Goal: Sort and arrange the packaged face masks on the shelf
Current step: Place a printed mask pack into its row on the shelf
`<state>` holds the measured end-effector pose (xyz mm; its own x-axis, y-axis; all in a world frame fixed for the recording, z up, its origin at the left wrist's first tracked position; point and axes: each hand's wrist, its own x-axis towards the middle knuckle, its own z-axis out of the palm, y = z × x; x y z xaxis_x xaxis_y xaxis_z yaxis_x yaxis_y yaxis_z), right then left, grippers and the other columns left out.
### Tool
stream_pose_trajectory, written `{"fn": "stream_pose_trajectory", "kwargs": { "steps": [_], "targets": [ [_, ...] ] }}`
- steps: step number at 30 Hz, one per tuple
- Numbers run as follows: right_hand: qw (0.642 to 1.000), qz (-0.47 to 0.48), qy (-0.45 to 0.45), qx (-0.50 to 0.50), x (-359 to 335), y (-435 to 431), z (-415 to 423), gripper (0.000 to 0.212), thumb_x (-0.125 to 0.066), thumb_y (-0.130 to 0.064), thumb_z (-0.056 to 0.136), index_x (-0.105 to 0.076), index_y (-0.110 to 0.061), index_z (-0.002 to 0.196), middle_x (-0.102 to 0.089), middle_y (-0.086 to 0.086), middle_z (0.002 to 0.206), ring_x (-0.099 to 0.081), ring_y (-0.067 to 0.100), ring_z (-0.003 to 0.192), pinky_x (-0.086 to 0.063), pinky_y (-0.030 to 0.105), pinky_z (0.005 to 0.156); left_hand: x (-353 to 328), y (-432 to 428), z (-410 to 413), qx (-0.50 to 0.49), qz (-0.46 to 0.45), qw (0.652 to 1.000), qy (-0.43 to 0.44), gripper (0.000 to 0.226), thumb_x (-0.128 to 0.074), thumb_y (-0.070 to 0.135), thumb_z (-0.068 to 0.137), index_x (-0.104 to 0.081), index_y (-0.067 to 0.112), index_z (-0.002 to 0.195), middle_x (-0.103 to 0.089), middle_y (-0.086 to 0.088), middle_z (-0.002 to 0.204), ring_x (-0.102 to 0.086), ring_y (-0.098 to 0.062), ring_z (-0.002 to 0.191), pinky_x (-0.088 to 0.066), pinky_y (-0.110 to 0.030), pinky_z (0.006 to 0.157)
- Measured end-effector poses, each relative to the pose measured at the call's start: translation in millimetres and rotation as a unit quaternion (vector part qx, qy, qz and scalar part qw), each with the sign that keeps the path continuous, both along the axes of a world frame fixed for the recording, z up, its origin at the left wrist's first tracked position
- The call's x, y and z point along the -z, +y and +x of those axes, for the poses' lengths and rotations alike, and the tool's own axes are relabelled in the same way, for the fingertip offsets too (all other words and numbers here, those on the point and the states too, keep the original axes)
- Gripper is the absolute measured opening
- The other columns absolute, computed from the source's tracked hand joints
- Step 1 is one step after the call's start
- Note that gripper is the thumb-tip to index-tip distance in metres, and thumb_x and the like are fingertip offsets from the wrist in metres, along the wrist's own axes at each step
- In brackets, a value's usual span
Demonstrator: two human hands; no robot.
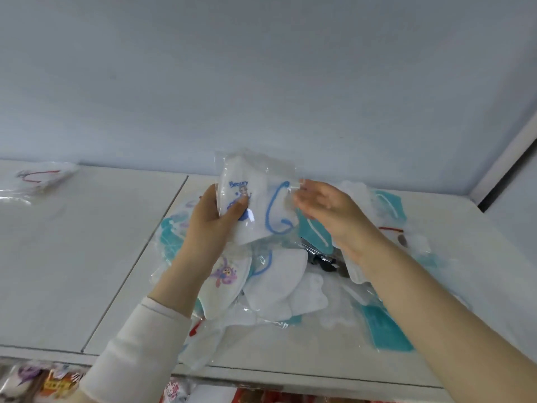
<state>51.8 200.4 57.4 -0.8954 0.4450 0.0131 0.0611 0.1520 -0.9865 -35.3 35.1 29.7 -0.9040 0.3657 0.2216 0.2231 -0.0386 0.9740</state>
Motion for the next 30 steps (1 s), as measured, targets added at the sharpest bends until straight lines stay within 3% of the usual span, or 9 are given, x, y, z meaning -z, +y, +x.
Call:
{"fn": "stream_pose_trajectory", "kwargs": {
  "steps": [3,5,7,10,13,18,23,26,30],
  "targets": [
    [0.998,-0.056,0.018,-0.01,6,-29,-11,0.025,-0.065,-0.01,0.084,-0.058,-0.015,0.108,-0.062,-0.001,0.089,-0.06,0.008,0.08,-0.046,0.015,0.07,-2,-19,12,-0.017,-0.021,0.999,0.034,0.01,-0.063,0.017,0.089,-0.055,0.022,0.087,-0.062,0.008,0.074,-0.059,0.003,0.062,-0.046,-0.011,0.061],
    [0.997,-0.073,0.022,-0.016,12,-48,-17,0.021,-0.066,-0.003,0.083,-0.055,-0.021,0.087,-0.06,-0.004,0.078,-0.058,0.007,0.074,-0.046,0.016,0.067,0,-38,16,-0.034,-0.041,0.998,0.037,0.013,-0.061,0.016,0.089,-0.052,0.024,0.087,-0.062,0.007,0.079,-0.059,0.004,0.064,-0.048,-0.013,0.06],
    [0.996,-0.076,0.023,-0.028,21,-68,-23,0.023,-0.065,0.0,0.082,-0.053,-0.02,0.08,-0.06,-0.004,0.075,-0.058,0.008,0.072,-0.047,0.018,0.07,5,-60,19,-0.049,-0.063,0.996,0.039,0.015,-0.065,0.023,0.087,-0.051,0.027,0.089,-0.063,0.007,0.085,-0.061,-0.001,0.072,-0.052,-0.019,0.065],
    [0.995,-0.074,0.045,-0.056,25,-106,-32,0.025,-0.065,0.001,0.082,-0.053,-0.022,0.079,-0.059,-0.004,0.075,-0.057,0.006,0.07,-0.047,0.013,0.067,12,-97,20,-0.093,-0.064,0.993,0.039,0.019,-0.066,0.028,0.084,-0.05,0.031,0.093,-0.064,0.008,0.093,-0.063,-0.01,0.084,-0.054,-0.031,0.075],
    [0.992,-0.068,0.082,-0.073,29,-146,-37,0.03,-0.061,0.003,0.084,-0.05,-0.025,0.082,-0.056,-0.009,0.076,-0.056,-0.007,0.063,-0.043,0.005,0.063,20,-134,19,-0.135,-0.044,0.988,0.067,0.023,-0.065,0.033,0.08,-0.048,0.035,0.095,-0.063,0.005,0.096,-0.062,-0.019,0.09,-0.051,-0.037,0.079],
    [0.99,-0.047,0.059,-0.118,54,-196,-36,0.028,-0.057,-0.001,0.088,-0.048,-0.027,0.091,-0.054,-0.01,0.08,-0.053,-0.015,0.063,-0.041,0.004,0.065,53,-178,18,-0.132,-0.033,0.99,0.036,0.019,-0.059,0.017,0.088,-0.047,0.028,0.098,-0.06,0.005,0.096,-0.059,-0.005,0.085,-0.05,-0.023,0.074],
    [0.996,-0.047,0.034,-0.071,72,-215,-42,0.02,-0.058,-0.009,0.09,-0.051,-0.028,0.096,-0.057,-0.008,0.083,-0.056,-0.002,0.078,-0.041,0.014,0.074,66,-193,16,-0.109,-0.049,0.993,0.016,0.02,-0.055,0.013,0.093,-0.046,0.03,0.094,-0.059,0.014,0.092,-0.055,0.006,0.077,-0.044,-0.013,0.068],
    [0.998,-0.012,0.042,-0.056,68,-222,-42,0.019,-0.058,-0.01,0.09,-0.052,-0.028,0.09,-0.057,-0.009,0.081,-0.055,-0.001,0.076,-0.042,0.01,0.071,64,-198,14,-0.099,-0.075,0.992,0.019,0.012,-0.055,0.015,0.094,-0.047,0.023,0.098,-0.059,0.009,0.092,-0.054,-0.006,0.078,-0.044,-0.023,0.069],
    [0.996,0.022,0.066,-0.056,55,-235,-44,0.022,-0.059,-0.009,0.089,-0.051,-0.027,0.079,-0.057,-0.009,0.077,-0.054,0.002,0.073,-0.041,0.016,0.073,46,-212,19,-0.129,-0.081,0.988,0.016,0.01,-0.056,0.016,0.093,-0.05,0.014,0.101,-0.062,0.0,0.094,-0.059,-0.022,0.084,-0.049,-0.042,0.074]
  ]
}}
